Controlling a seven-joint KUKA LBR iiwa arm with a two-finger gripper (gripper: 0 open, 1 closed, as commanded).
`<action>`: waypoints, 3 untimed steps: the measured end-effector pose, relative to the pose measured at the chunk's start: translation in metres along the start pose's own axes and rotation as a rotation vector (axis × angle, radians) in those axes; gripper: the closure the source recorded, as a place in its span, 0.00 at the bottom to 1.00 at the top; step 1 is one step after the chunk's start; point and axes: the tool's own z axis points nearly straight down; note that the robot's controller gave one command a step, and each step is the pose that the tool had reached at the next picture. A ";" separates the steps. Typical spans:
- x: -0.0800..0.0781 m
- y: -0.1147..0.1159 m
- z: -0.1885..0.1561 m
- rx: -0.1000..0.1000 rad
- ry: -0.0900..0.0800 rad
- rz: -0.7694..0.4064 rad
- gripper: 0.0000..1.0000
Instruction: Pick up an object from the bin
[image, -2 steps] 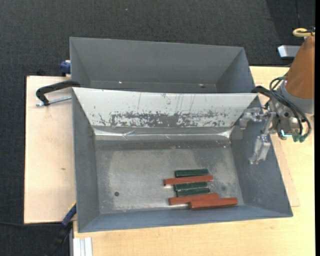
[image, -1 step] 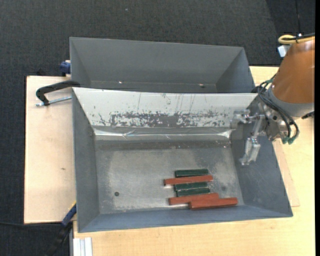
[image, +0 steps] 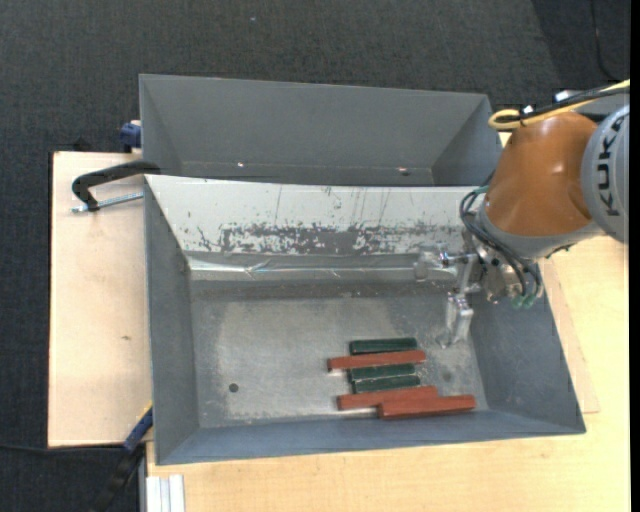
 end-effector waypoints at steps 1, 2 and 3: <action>0.005 0.016 0.026 -0.001 0.004 0.184 0.00; 0.055 0.079 0.062 0.000 0.001 -0.068 1.00; 0.053 0.080 0.061 -0.001 -0.003 -0.068 0.00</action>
Offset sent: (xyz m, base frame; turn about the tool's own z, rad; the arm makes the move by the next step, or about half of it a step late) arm -0.0656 0.0710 -0.0636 -0.0681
